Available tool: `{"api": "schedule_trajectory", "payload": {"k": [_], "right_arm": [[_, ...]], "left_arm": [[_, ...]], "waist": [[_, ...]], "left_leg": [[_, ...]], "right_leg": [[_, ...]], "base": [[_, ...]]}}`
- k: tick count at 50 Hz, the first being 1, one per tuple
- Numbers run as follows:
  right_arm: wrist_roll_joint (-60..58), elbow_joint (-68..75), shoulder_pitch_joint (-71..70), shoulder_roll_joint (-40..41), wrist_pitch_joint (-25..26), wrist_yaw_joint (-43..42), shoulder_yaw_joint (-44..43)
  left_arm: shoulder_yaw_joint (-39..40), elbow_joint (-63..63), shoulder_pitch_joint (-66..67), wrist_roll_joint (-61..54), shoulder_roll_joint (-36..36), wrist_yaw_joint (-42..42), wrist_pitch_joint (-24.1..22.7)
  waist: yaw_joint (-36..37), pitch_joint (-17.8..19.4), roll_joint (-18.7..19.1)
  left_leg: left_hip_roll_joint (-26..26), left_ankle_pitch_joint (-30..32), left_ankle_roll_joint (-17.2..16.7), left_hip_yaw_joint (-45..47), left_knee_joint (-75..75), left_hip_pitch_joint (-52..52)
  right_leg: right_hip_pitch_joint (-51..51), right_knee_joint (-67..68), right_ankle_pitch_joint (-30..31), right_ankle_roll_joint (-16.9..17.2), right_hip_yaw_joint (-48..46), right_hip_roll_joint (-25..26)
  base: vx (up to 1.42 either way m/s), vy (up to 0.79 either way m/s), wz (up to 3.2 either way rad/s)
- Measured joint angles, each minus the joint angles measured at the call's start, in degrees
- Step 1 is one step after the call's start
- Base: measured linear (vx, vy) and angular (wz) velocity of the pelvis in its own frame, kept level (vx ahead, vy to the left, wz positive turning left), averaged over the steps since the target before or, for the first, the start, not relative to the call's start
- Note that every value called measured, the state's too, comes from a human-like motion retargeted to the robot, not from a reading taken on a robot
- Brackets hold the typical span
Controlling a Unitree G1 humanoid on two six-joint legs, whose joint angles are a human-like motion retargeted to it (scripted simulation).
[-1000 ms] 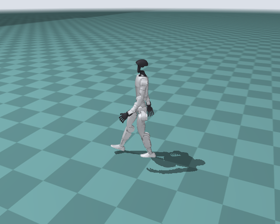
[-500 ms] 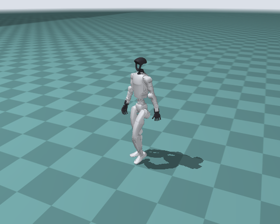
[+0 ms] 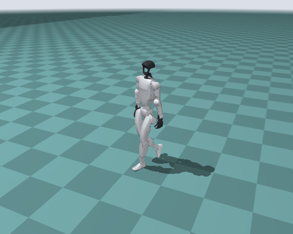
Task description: Walk run
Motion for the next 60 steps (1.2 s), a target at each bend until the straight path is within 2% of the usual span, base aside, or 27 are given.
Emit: {"api": "schedule_trajectory", "payload": {"k": [3, 5, 7, 10, 12, 17, 18, 19, 20, 22, 23, 25, 27, 28, 30, 31, 33, 37, 40, 46, 49, 51, 53, 55, 57, 58, 60], "right_arm": [[0.1, 0.5, 3.8, 2.3, -1.0, 0.5, -1.2], [0.7, 0.9, 6.4, 3.6, -1.5, 2.2, -1.0], [0.6, 1.3, 8.5, 4.4, -0.1, 5.1, -1.1], [-0.7, 1.5, 11.1, 5.3, 2.6, 9.1, -1.9], [-1.1, 1.5, 12.3, 5.8, 2.9, 10.5, -1.7], [-1.4, 1.5, 13.2, 5.9, 1.0, 6.0, -1.0], [-1.1, 1.5, 13.0, 5.8, 0.7, 4.7, -1.0], [-0.8, 1.5, 12.5, 5.6, 0.5, 3.7, -1.2], [-0.4, 1.5, 11.9, 5.4, 0.3, 2.9, -1.5], [0.0, 1.5, 10.7, 4.8, -0.3, 1.7, -3.3], [0.3, 1.5, 10.1, 4.3, -0.9, 1.2, -4.0], [1.9, 1.5, 8.3, 3.3, -2.0, 0.7, -4.2], [3.9, 1.5, 5.9, 2.1, -2.0, 0.9, -4.3], [4.3, 1.5, 4.2, 1.3, -2.0, 1.0, -4.3], [4.7, 0.5, 0.3, 0.2, -1.9, 1.2, -3.8], [5.0, -0.7, -1.6, -0.2, -1.9, 1.4, -3.4], [5.8, -3.6, -5.1, -0.7, -1.8, 1.9, -2.8], [7.2, -11.1, -10.5, -1.0, -2.6, 4.6, -0.7], [7.2, -16.7, -13.2, -0.7, -3.6, 8.1, 1.1], [7.3, -22.8, -16.0, -1.9, -5.6, 10.3, 2.3], [6.9, -22.5, -15.2, -1.9, -6.4, 8.8, 2.3], [6.1, -20.6, -13.8, -1.6, -6.3, 8.2, 1.9], [4.5, -17.8, -11.6, -1.1, -5.3, 8.3, 1.2], [2.3, -14.1, -8.9, -0.3, -3.0, 8.7, 0.4], [0.0, -9.7, -6.2, 0.7, 0.3, 8.1, -0.6], [-0.7, -7.4, -4.8, 1.3, 1.8, 7.4, -0.5], [-0.5, -2.7, -2.3, 2.1, 3.6, 6.3, 0.7]], "left_arm": [[-1.9, -6.5, -5.6, -0.3, 0.0, -1.1, -1.9], [-3.4, -11.5, -8.6, 0.0, 0.2, -2.9, -3.9], [-5.3, -15.9, -11.7, 0.0, 1.2, -5.0, -6.0], [-8.4, -20.4, -16.0, 0.3, 3.6, -6.7, -8.9], [-10.0, -21.9, -18.5, 0.7, 5.5, -6.6, -10.0], [-10.5, -22.0, -20.6, 2.3, 7.6, -4.4, -10.7], [-10.3, -21.2, -20.5, 2.2, 7.6, -4.0, -10.7], [-10.1, -20.1, -20.2, 2.1, 7.5, -4.0, -10.7], [-9.7, -18.8, -19.8, 2.0, 7.3, -4.0, -10.7], [-9.2, -15.4, -18.3, 2.6, 6.3, -4.7, -10.2], [-8.7, -13.6, -17.2, 3.3, 5.8, -5.1, -9.8], [-7.5, -11.0, -13.9, 6.0, 4.6, -4.7, -8.1], [-7.3, -9.9, -9.0, 10.4, 2.3, -0.1, -5.8], [-7.1, -9.0, -6.8, 12.0, 1.3, 3.2, -4.9], [-7.1, -5.9, -3.6, 13.9, 0.5, 8.0, -3.7], [-7.4, -4.6, -2.3, 15.0, 0.2, 8.0, -3.0], [-7.8, -2.8, 0.5, 18.1, -0.6, 6.2, -1.4], [-6.0, -0.7, 6.1, 24.9, -2.1, -1.8, 2.2], [-5.5, 0.6, 10.1, 26.0, -2.3, -8.1, 3.7], [-4.1, 0.6, 13.3, 26.4, -2.8, -10.7, 7.5], [-2.9, 0.6, 12.5, 26.0, -2.4, -10.0, 7.0], [-2.2, 0.6, 11.4, 25.1, -1.9, -9.4, 6.3], [-1.6, 0.5, 10.0, 23.9, -1.3, -8.4, 5.6], [-1.0, -0.1, 8.6, 22.6, -0.7, -6.9, 4.7], [-0.7, -0.4, 6.6, 20.3, 0.3, -5.0, 3.6], [-0.7, -0.3, 5.3, 18.6, 0.8, -4.2, 3.2], [-1.4, 0.2, 2.1, 14.4, 2.2, -3.4, 2.7]], "waist": [[-3.5, 0.7, 2.3], [-6.1, 1.1, 3.4], [-8.0, 1.6, 3.5], [-9.9, 2.8, 2.4], [-10.8, 3.6, 1.6], [-10.6, 3.2, 2.6], [-11.0, 3.3, 2.8], [-11.5, 3.2, 3.1], [-12.1, 2.9, 3.5], [-15.2, 1.7, 4.5], [-16.8, 1.3, 4.9], [-16.7, 0.1, 5.6], [-18.9, 0.7, 6.9], [-18.6, 0.9, 6.0], [-19.2, 1.8, 4.4], [-18.9, 1.9, 3.7], [-18.2, 2.1, 2.9], [-11.3, 3.2, -0.1], [-7.5, 3.7, -1.7], [-3.7, 5.2, -0.5], [-2.8, 5.4, -1.0], [-1.8, 5.2, -1.9], [0.3, 4.5, -3.1], [3.1, 3.2, -4.5], [4.3, 2.1, -6.1], [4.1, 1.8, -6.9], [2.0, 1.9, -6.8]], "left_leg": [[0.4, -1.2, -0.5, -1.5, -2.1, 4.9], [0.2, -2.2, -0.8, -3.1, -3.4, 7.8], [-0.6, -3.2, -1.2, -3.8, -4.5, 10.8], [-2.7, -5.2, -1.9, -4.4, -5.6, 15.7], [-3.8, -6.7, -2.6, -5.0, -5.9, 19.0], [-2.1, -8.9, -6.8, -2.9, -5.8, 24.8], [-1.9, -8.8, -7.6, -3.1, -5.1, 25.8], [-1.6, -8.0, -8.5, -3.4, -4.4, 26.4], [-1.2, -6.9, -9.5, -3.7, -3.5, 26.8], [0.1, -1.9, -12.2, -5.8, -1.2, 27.3], [0.7, 1.8, -13.8, -7.2, 0.4, 27.4], [1.8, 12.4, -16.7, -6.5, 4.6, 26.8], [3.6, 23.5, -19.9, -9.5, 15.4, 23.2], [3.1, 27.5, -20.8, -9.0, 21.6, 20.9], [2.0, 34.8, -19.3, -8.0, 34.0, 15.8], [2.4, 34.4, -16.9, -6.2, 37.0, 13.4], [3.9, 29.8, -13.8, -3.0, 41.9, 8.8], [5.0, 17.5, -11.1, 4.2, 43.7, -0.6], [3.7, 10.8, -10.9, 5.5, 35.5, -7.1], [1.5, 8.2, -7.4, 6.4, 3.3, -11.0], [-2.4, 4.4, -9.7, 3.9, -8.6, -11.2], [-2.9, 3.4, -10.1, 4.8, -9.1, -11.0], [-2.0, 3.6, -7.1, 6.7, -5.1, -11.0], [-1.3, 7.5, -5.4, 8.2, -3.3, -10.5], [-2.4, 9.7, -4.0, 4.0, -1.4, -9.8], [-3.3, 8.8, -2.4, 1.2, 0.8, -10.3], [-3.8, 5.2, -1.2, -3.4, 5.2, -10.1]], "right_leg": [[-7.0, 2.3, -10.2, -1.1, 0.0, 0.2], [-11.1, -0.1, -16.3, -2.3, -1.2, -2.3], [-14.1, -6.3, -19.2, -2.0, -3.3, -7.2], [-16.4, -20.2, -18.7, -0.9, -5.9, -13.8], [-17.6, -29.2, -20.4, -0.5, -5.7, -16.1], [-21.1, -45.7, -22.2, 0.4, -3.3, -15.3], [-21.1, -44.8, -21.8, 0.1, -4.9, -15.6], [-21.4, -42.5, -21.9, -2.6, -6.3, -15.6], [-21.8, -39.5, -22.2, -6.3, -7.5, -15.5], [-21.2, -36.5, -20.0, -6.4, -15.5, -17.6], [-20.4, -36.2, -17.1, -6.7, -13.7, -16.8], [-18.9, -34.4, -16.8, -9.5, -6.7, -14.3], [-16.8, -33.0, -19.0, -12.2, -6.5, -13.7], [-15.1, -32.9, -19.9, -13.1, -7.2, -14.1], [-11.9, -33.7, -21.2, -15.3, -6.8, -13.2], [-10.8, -34.2, -21.8, -15.8, -6.0, -12.9], [-8.5, -35.0, -22.9, -16.2, -5.0, -11.8], [-3.9, -37.0, -23.6, -16.9, -1.1, -9.9], [-0.6, -38.4, -24.5, -17.4, 1.1, -8.3], [6.5, -38.9, -28.4, -19.5, 2.1, -2.6], [9.9, -38.7, -29.8, -19.8, 0.3, -1.6], [11.7, -37.5, -29.8, -19.3, 0.3, -1.4], [12.9, -35.7, -27.7, -17.9, 1.2, -1.4], [13.8, -33.6, -22.5, -15.3, -0.3, -2.4], [13.8, -29.6, -12.7, -10.4, -2.5, -4.0], [13.4, -26.6, -6.8, -6.9, -2.4, -4.5], [10.2, -16.5, 2.4, -0.5, 0.4, -2.1]], "base": [[0.87, -0.10, 1.08], [0.64, -0.10, 1.14], [0.61, -0.12, 0.78], [0.83, -0.24, 0.56], [0.84, -0.31, 0.45], [0.73, -0.27, -0.08], [0.94, -0.46, 0.05], [0.98, -0.50, 0.30], [0.89, -0.42, 0.65], [0.81, -0.35, 1.13], [0.84, -0.42, 0.80], [0.98, -0.58, 0.04], [0.96, -0.54, 0.16], [0.94, -0.57, -0.34], [0.68, -0.43, -0.60], [0.69, -0.42, -0.54], [0.88, -0.49, -0.60], [0.63, -0.33, -1.51], [0.77, -0.33, -1.29], [0.80, -0.22, -0.43], [0.88, -0.17, -0.04], [0.84, -0.16, -0.20], [1.17, -0.15, -0.64], [1.02, -0.11, -0.86], [1.03, -0.10, -0.59], [1.06, -0.12, -0.17], [1.06, -0.17, 0.30]]}}
